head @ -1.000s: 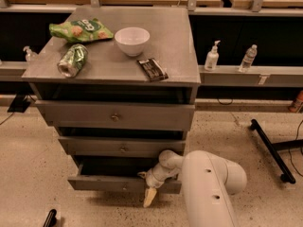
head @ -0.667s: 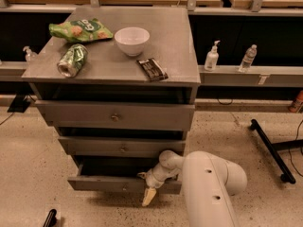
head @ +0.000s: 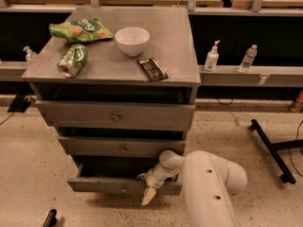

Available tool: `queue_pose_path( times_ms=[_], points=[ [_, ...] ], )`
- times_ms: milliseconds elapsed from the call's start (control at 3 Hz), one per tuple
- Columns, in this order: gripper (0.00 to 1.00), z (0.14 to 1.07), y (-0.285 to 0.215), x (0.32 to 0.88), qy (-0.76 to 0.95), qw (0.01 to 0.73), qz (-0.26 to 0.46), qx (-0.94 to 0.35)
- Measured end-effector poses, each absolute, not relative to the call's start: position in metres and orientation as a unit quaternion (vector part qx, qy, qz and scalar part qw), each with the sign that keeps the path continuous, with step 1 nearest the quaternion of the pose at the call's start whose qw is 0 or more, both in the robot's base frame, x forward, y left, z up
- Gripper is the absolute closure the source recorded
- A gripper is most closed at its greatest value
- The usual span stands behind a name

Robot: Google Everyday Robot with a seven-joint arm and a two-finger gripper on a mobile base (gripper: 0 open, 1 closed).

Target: Open bottom drawer

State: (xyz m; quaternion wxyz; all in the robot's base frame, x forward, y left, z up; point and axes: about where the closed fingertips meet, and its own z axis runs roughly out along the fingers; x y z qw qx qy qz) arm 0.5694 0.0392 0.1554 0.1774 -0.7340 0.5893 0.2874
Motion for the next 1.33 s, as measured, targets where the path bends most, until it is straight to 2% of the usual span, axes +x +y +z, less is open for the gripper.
queue_pose_path(
  times_ms=[333,667,1000,1333],
  points=[
    [0.28,0.177,0.033,0.558,0.608,0.179,0.274,-0.723],
    [0.41,0.232,0.021,0.563,0.650,0.196,0.224,-0.699],
    [0.41,0.241,0.019,0.523,0.655,0.178,0.229,-0.697],
    [0.23,0.233,0.015,0.508,0.648,0.172,0.234,-0.704]
  ],
)
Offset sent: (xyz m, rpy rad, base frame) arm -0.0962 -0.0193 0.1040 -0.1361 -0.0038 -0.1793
